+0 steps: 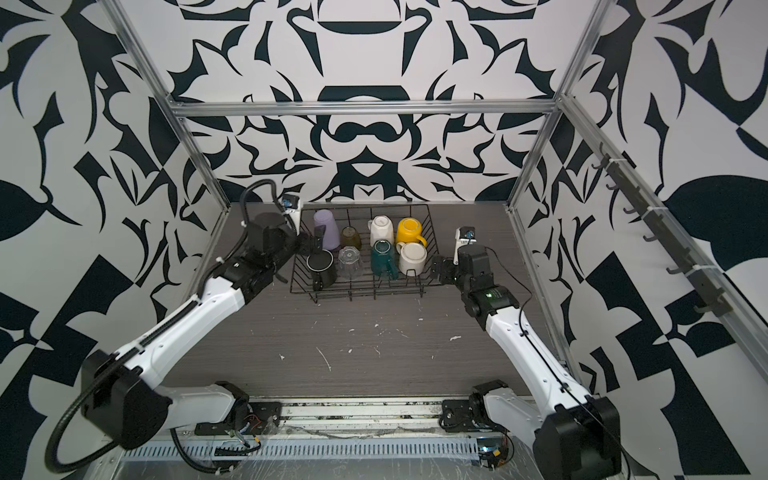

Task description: Load the cups into the dish rack

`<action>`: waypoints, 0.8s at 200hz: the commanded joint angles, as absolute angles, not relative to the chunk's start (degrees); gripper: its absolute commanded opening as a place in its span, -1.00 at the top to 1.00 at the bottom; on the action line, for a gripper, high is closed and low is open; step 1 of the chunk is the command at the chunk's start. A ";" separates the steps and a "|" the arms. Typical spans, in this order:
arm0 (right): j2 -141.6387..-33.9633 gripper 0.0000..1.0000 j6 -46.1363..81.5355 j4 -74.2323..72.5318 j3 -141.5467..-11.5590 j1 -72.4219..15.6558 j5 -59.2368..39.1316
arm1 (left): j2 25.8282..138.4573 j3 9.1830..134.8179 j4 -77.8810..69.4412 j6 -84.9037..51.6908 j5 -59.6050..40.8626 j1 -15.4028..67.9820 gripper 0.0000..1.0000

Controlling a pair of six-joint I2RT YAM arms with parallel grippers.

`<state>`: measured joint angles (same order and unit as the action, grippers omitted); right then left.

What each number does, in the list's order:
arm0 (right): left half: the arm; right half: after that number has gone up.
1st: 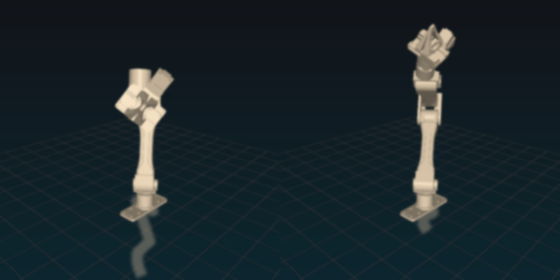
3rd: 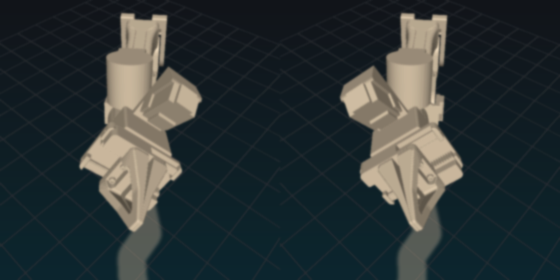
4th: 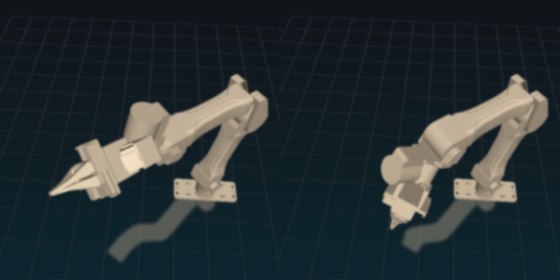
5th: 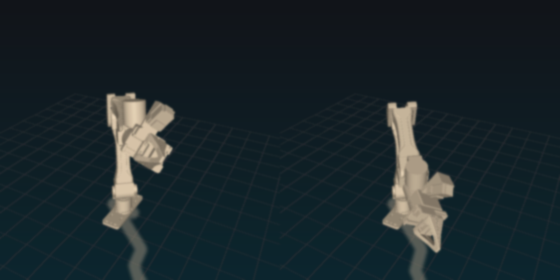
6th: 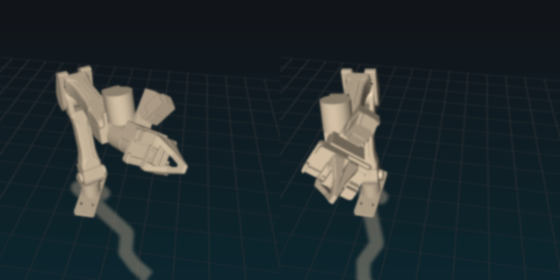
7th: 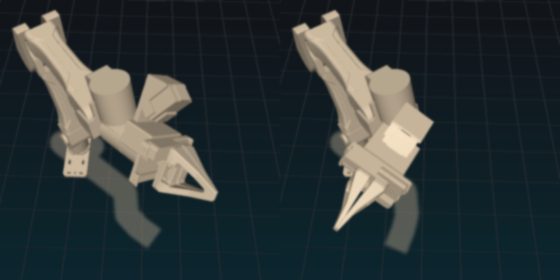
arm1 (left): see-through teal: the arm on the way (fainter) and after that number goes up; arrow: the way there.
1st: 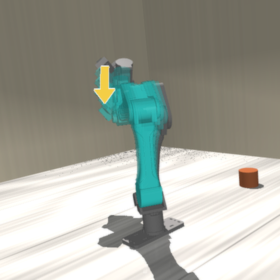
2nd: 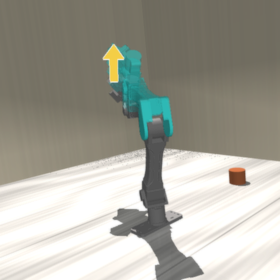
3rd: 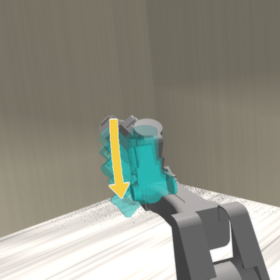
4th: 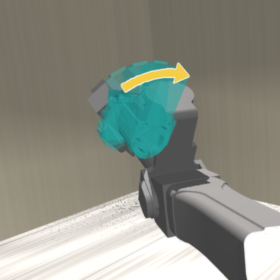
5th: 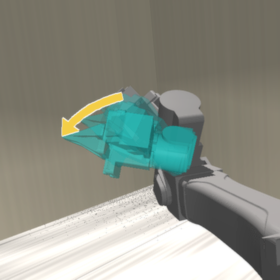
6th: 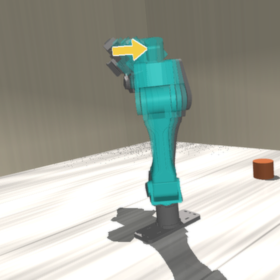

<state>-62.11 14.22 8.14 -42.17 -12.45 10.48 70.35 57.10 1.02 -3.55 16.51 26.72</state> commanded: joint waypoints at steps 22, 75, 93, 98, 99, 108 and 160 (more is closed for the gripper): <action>-69.47 -1.00 8.06 -13.53 -32.78 -11.34 31.01 | 57.51 38.18 -13.07 -7.41 15.04 15.01 -0.98; -76.67 -1.00 2.81 -33.92 -26.05 -10.30 30.61 | 53.64 18.78 -26.91 -5.31 18.17 8.80 -0.98; -78.02 -1.00 1.85 -38.91 -24.10 -10.14 30.53 | 53.79 14.43 -31.00 -5.27 17.49 6.61 -0.98; -78.13 -1.00 2.21 -38.90 -23.93 -10.11 30.65 | 53.70 13.40 -32.15 -5.27 17.31 6.08 -0.98; -78.13 -1.00 2.25 -38.96 -23.87 -10.07 30.62 | 53.66 13.20 -32.29 -5.27 17.22 5.89 -0.98; -78.62 -1.00 2.28 -40.42 -23.18 -10.10 30.51 | 53.52 11.80 -33.99 -5.36 16.33 4.77 -0.99; -86.70 -1.00 0.43 -53.79 -19.56 -10.11 29.50 | 63.43 8.63 -48.71 -5.20 13.57 2.35 -0.99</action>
<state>-84.16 2.52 -44.05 -20.14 -9.89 29.65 58.70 9.52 -36.03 -5.43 15.18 2.63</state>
